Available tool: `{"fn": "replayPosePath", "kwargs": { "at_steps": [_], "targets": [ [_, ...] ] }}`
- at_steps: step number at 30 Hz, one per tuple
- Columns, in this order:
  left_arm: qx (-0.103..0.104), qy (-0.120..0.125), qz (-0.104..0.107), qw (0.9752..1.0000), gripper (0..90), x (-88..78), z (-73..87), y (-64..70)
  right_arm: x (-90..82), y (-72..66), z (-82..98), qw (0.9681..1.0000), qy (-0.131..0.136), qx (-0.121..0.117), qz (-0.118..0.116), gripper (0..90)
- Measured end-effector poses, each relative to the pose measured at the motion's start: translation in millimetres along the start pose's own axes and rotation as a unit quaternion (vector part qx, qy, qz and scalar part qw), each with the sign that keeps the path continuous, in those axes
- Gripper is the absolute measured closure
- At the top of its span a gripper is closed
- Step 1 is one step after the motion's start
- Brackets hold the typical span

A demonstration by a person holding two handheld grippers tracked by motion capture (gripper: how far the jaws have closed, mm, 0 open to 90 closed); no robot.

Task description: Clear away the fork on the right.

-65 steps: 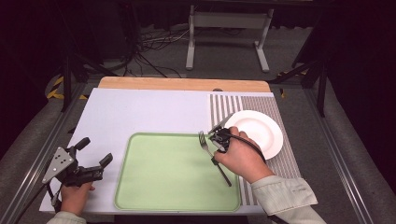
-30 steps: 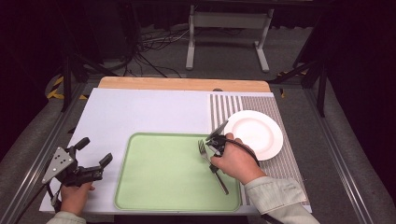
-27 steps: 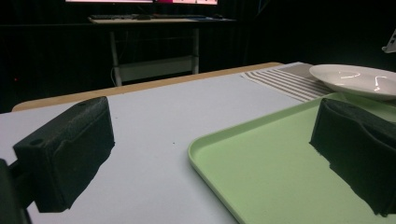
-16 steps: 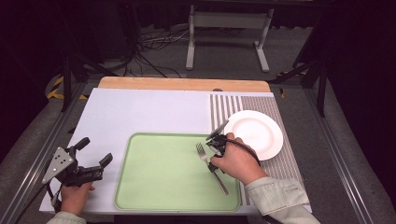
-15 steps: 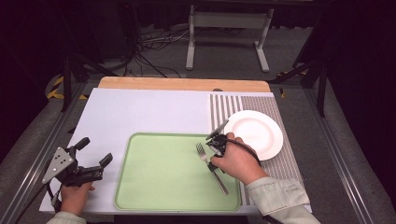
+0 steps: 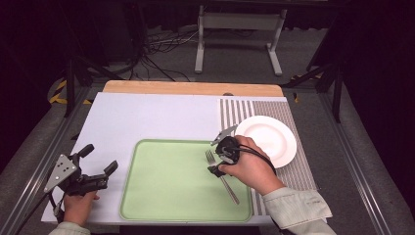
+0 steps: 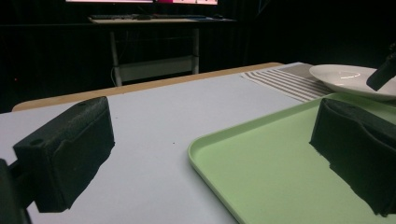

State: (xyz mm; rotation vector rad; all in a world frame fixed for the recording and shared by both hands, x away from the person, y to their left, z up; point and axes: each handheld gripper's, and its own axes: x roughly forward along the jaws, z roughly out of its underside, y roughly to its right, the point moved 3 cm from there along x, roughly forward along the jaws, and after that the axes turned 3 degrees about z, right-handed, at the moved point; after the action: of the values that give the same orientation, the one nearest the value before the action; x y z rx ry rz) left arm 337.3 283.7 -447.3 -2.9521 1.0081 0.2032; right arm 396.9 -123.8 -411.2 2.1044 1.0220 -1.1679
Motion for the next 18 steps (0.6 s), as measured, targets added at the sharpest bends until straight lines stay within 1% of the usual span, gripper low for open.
{"fn": "replayPosePath", "kwargs": {
  "at_steps": [1, 2, 3, 4, 7, 9, 10, 11, 14, 15, 16, 17, 18],
  "targets": [
    [-0.001, 0.000, 0.000, 1.0000, 0.4, -0.1, 0.0, 0.2, 0.1, -0.5, -2.1, 0.9998, 0.013, -0.015, 0.000, 22.1],
    [-0.001, 0.001, 0.000, 1.0000, 0.4, -0.1, 0.0, 0.1, 0.4, -0.6, -3.3, 0.9995, 0.021, -0.023, -0.002, 23.7],
    [-0.001, 0.002, 0.000, 1.0000, 0.3, -0.1, -0.1, 0.2, 1.3, -1.0, -5.2, 0.9985, 0.036, -0.042, -0.003, 25.1],
    [-0.001, 0.002, 0.000, 1.0000, 0.3, -0.2, -0.1, 0.1, 2.0, -1.5, -6.1, 0.9976, 0.045, -0.052, -0.003, 26.8],
    [-0.001, 0.001, -0.001, 1.0000, 0.3, -0.1, 0.1, -0.2, 4.5, -2.0, -7.8, 0.9950, 0.065, -0.076, -0.006, 33.8],
    [0.000, 0.001, 0.000, 1.0000, 0.3, -0.1, 0.0, -0.1, 7.5, -2.3, -8.4, 0.9934, 0.077, -0.084, -0.011, 44.1],
    [-0.001, 0.001, -0.001, 1.0000, 0.3, -0.1, 0.0, -0.1, 7.5, -2.3, -8.4, 0.9934, 0.077, -0.084, -0.011, 44.1],
    [-0.001, 0.001, -0.001, 1.0000, 0.4, -0.1, 0.0, -0.2, 8.7, -2.3, -8.1, 0.9932, 0.076, -0.087, -0.014, 48.4],
    [-0.001, 0.001, -0.001, 1.0000, 0.3, -0.2, 0.0, -0.3, 13.5, -3.2, -7.4, 0.9909, 0.077, -0.110, -0.010, 65.4],
    [0.000, 0.001, -0.001, 1.0000, 0.3, -0.2, 0.0, -0.2, 15.5, -3.1, -7.3, 0.9896, 0.079, -0.120, -0.009, 71.9],
    [0.000, 0.001, -0.001, 1.0000, 0.4, -0.2, 0.0, -0.2, 16.9, -3.7, -6.7, 0.9895, 0.078, -0.121, -0.007, 77.0],
    [-0.001, 0.001, 0.000, 1.0000, 0.3, -0.1, 0.1, 0.1, 19.0, -4.4, -6.5, 0.9893, 0.078, -0.123, -0.009, 80.3],
    [-0.001, 0.001, 0.000, 1.0000, 0.3, -0.1, 0.1, 0.1, 19.0, -4.4, -6.5, 0.9893, 0.078, -0.123, -0.009, 80.3]
  ]
}}
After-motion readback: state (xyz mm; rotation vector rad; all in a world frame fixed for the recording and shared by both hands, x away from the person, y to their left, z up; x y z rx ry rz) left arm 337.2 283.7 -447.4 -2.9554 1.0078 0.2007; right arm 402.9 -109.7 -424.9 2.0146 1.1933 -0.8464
